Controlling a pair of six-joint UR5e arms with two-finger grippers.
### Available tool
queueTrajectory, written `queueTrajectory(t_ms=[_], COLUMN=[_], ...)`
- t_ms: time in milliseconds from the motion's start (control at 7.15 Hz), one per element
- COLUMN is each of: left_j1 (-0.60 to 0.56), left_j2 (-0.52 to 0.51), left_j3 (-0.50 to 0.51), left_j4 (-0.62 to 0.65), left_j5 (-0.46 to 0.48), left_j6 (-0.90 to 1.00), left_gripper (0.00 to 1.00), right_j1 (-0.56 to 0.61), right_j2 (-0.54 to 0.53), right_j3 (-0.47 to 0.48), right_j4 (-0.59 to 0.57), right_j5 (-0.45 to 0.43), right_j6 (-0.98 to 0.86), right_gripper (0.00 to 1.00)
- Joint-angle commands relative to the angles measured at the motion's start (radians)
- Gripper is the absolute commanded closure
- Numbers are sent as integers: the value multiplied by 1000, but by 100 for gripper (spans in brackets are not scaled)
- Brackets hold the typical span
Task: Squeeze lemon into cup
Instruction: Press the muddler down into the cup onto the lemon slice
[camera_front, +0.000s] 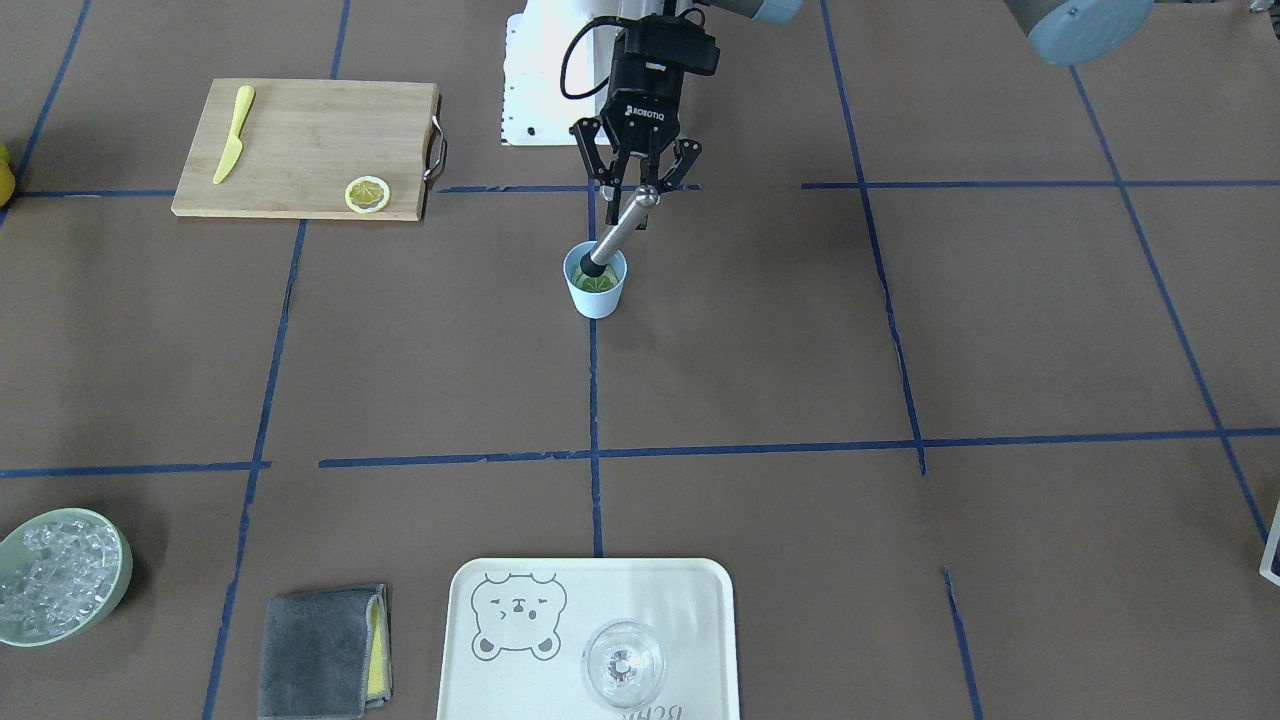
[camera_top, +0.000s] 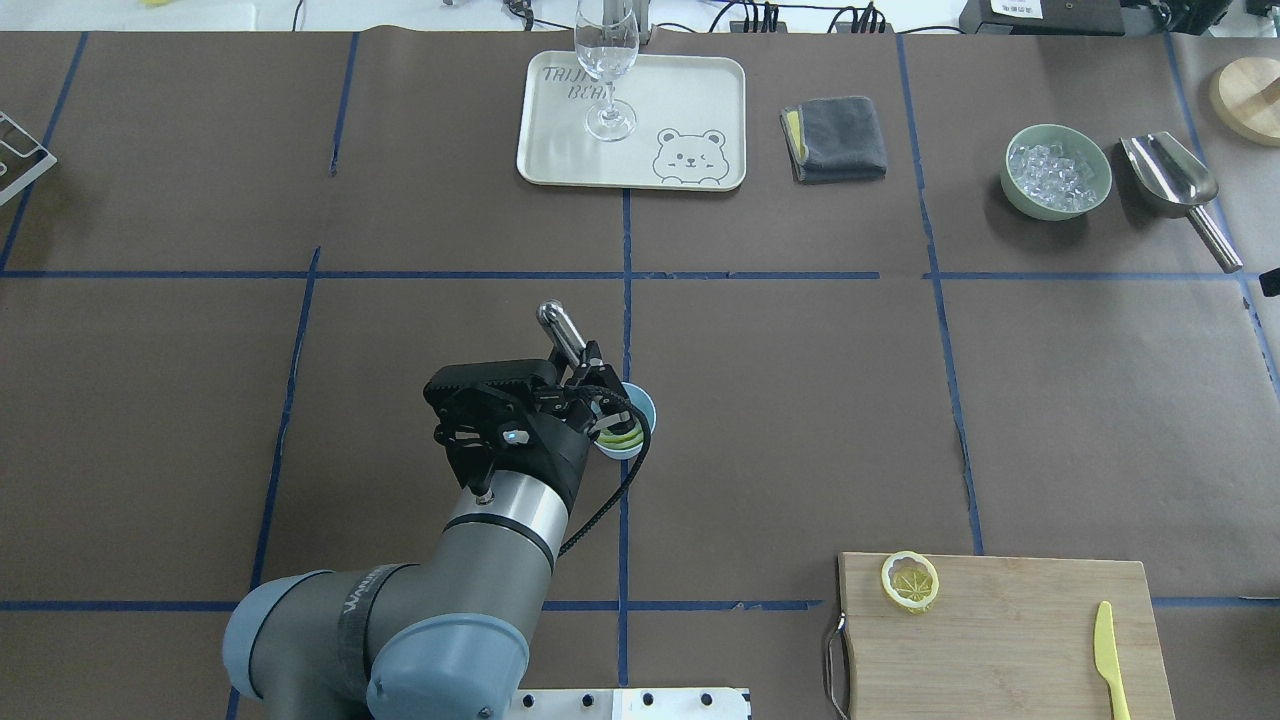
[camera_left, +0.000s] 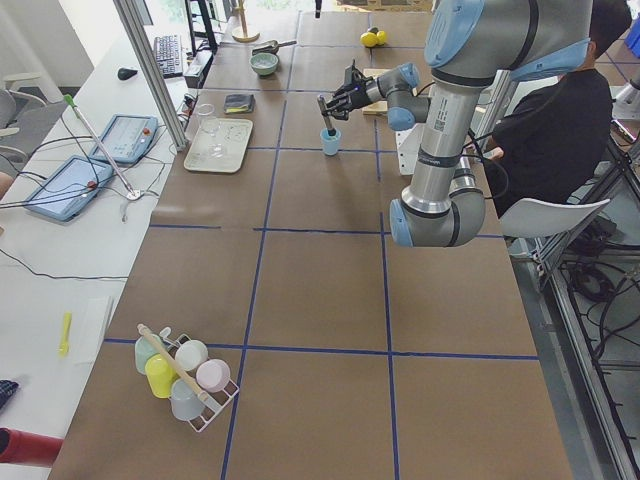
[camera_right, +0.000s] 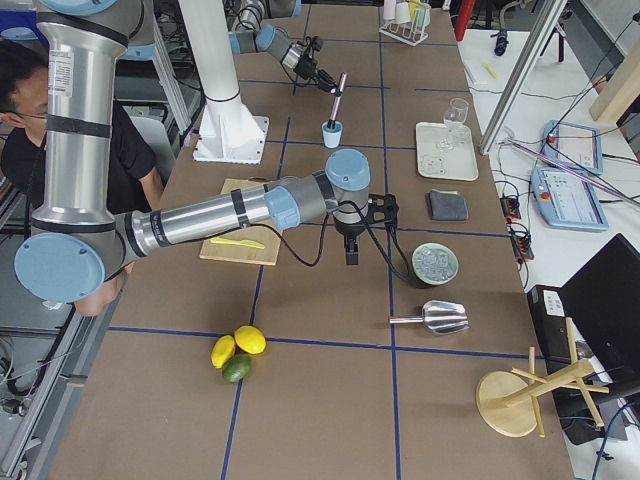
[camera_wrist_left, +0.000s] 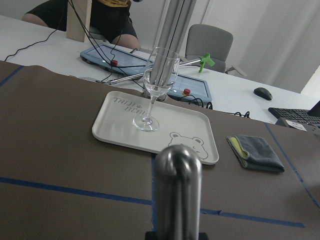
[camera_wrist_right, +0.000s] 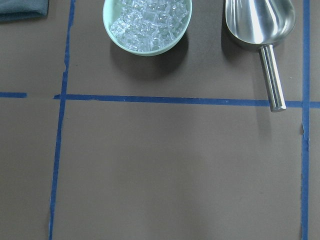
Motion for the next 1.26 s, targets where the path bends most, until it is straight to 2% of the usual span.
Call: queueTrajectory(t_ms=[0,140,699,1119], left_j1=[0,0,11,-11], left_j2=[-2,-2,-1,10], left_j3=[59,84,70,-46], left_j4=[-49,-73,-73,-73], left_j5=[-1,-1,-4,-4], left_j6=[0,0,5,98], left_gripper=[100,100,100,100], right_j1=[0,0,0,0], right_j2=[-1,-1,-1,-1], right_j3=[0,0,-1,3], right_j4=[-1,-2,-3,-3], right_j5=[0,0,0,0], right_j6=[0,0,0,0], right_gripper=[0,0,0,0])
